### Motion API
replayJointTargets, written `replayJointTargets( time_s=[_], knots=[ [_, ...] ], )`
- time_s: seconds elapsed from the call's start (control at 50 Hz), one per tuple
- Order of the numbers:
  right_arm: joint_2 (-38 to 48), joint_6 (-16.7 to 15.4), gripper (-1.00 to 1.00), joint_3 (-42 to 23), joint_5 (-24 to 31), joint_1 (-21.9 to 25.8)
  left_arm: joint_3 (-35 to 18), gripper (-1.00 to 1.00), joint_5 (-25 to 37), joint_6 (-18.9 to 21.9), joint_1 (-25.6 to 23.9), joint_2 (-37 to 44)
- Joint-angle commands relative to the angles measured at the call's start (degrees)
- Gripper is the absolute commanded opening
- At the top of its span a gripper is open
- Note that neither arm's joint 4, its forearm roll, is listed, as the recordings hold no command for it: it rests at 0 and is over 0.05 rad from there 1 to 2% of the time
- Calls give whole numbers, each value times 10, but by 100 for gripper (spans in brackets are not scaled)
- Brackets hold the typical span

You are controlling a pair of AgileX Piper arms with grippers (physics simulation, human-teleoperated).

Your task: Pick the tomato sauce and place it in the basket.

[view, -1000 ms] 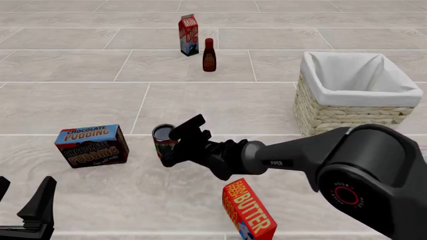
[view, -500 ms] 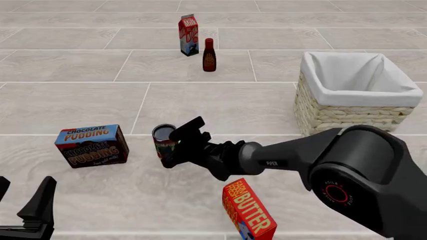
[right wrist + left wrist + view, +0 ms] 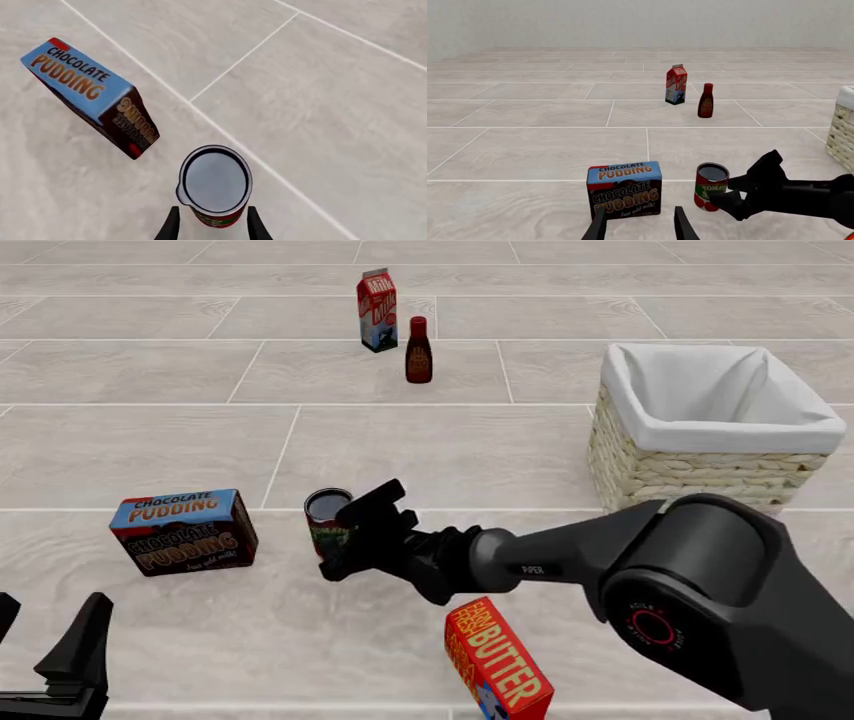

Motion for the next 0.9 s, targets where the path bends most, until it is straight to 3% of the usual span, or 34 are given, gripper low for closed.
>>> replayJointTargets(
  time_s=[0.02, 0.9],
  knots=[
    [5, 0, 100, -3, 0, 0, 0, 100, 0, 0, 0, 0],
    [11, -2, 100, -17, 8, -3, 0, 100, 0, 0, 0, 0]
  ],
)
